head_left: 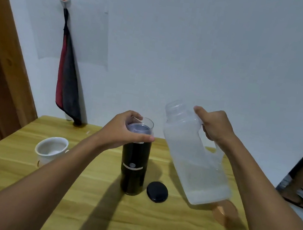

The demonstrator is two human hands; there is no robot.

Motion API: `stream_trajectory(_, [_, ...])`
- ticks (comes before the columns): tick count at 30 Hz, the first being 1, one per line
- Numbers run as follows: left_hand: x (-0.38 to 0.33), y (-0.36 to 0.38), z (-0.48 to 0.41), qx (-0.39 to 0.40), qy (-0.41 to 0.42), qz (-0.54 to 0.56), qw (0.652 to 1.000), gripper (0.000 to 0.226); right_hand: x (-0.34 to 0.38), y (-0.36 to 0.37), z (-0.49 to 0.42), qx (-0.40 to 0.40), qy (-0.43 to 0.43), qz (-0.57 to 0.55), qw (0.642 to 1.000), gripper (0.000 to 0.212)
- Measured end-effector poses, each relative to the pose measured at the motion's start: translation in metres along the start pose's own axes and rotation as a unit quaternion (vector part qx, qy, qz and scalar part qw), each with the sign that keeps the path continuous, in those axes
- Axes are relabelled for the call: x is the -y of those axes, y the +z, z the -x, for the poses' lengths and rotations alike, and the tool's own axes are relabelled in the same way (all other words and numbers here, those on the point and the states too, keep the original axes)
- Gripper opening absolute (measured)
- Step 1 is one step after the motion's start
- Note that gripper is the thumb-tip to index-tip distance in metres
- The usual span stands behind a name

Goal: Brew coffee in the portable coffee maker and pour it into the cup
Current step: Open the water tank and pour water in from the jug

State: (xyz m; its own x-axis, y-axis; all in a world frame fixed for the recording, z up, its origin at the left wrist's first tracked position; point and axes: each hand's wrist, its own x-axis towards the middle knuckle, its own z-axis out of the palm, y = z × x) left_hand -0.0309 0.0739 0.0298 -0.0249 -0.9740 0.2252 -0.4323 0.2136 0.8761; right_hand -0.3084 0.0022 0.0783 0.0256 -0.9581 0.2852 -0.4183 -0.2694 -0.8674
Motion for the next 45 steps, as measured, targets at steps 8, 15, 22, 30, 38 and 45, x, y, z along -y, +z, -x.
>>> stream_trajectory(8, [-0.004,-0.003,0.011,0.033,-0.071,0.060,0.995,0.074,0.019,0.000,0.009,0.104,0.033,0.100,0.989,0.063])
stream_trajectory(15, [-0.010,-0.002,0.021,0.042,-0.105,0.120,0.986,0.073,0.042,-0.004,0.019,0.171,0.078,0.158,0.969,0.061])
stream_trajectory(22, [-0.019,-0.003,0.023,0.050,-0.125,0.137,0.981,0.065,0.063,-0.005,0.024,0.197,0.102,0.197,0.955,0.056])
stream_trajectory(30, [-0.021,-0.004,0.023,0.055,-0.134,0.148,0.978,0.066,0.080,-0.001,0.015,0.215,0.123,0.269,0.931,0.055])
stream_trajectory(38, [-0.019,-0.002,0.023,0.058,-0.139,0.158,0.976,0.067,0.091,-0.001,0.010,0.218,0.112,0.323,0.914,0.055])
stream_trajectory(45, [-0.017,-0.002,0.023,0.057,-0.147,0.161,0.974,0.069,0.100,0.002,0.004,0.236,0.105,0.345,0.902,0.058])
